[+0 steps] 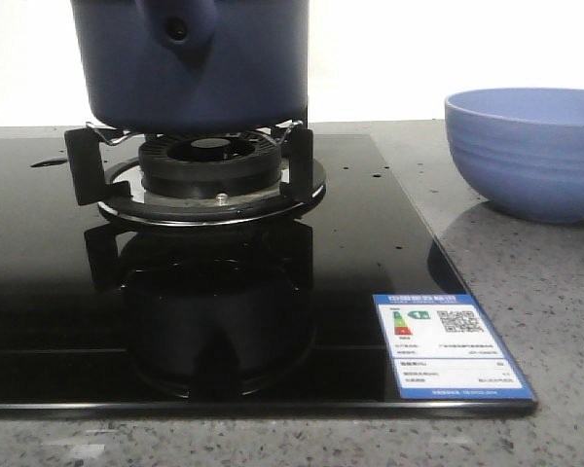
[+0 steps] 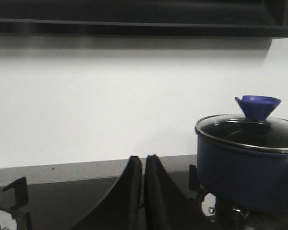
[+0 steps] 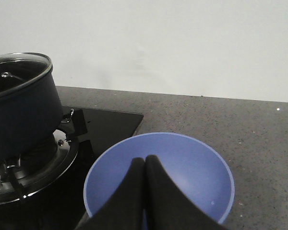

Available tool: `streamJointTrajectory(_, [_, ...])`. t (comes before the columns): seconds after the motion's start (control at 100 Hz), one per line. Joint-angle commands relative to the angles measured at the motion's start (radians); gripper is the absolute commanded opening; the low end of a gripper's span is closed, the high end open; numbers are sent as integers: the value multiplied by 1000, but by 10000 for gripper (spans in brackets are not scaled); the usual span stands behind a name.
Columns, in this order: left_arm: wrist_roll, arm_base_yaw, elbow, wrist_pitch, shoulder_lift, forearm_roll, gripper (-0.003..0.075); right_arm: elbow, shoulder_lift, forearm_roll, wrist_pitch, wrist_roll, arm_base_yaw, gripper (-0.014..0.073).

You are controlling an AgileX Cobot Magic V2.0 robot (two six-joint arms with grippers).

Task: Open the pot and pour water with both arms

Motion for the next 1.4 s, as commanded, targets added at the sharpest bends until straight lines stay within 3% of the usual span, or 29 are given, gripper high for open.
streamJointTrajectory(0.0, [-354,2,-11,-98,16,316,-20,-27,-5,37,-8,-13,-4,-62])
streamJointTrajectory(0.11, [-941,2,63,-261,16,802,-20,-27,-5,37,-8,-13,-4,-62])
streamJointTrajectory(0.15, [-1049,2,93,-312,16,939,-20,-27,-5,37,-8,-13,-4,-62])
streamJointTrajectory(0.21, [-1133,2,149,-342,11,1013,-20,-27,-5,37,-8,-13,-4,-62])
streamJointTrajectory(0.52, [-1177,-2,326,-338,-134,1046,-20,-27,-5,37,-8,-13,-4,-62])
streamJointTrajectory(0.56, [-1177,0,324,-281,-151,1046,-20,-27,-5,37,-8,-13,-4,-62])
streamJointTrajectory(0.81, [-1177,0,325,-239,-149,1060,-20,-27,-5,37,-9,-13,-4,-62])
streamJointTrajectory(1.39, [-1177,0,323,-241,-149,1060,-20,-27,-5,37,-13,-13,-4,-62])
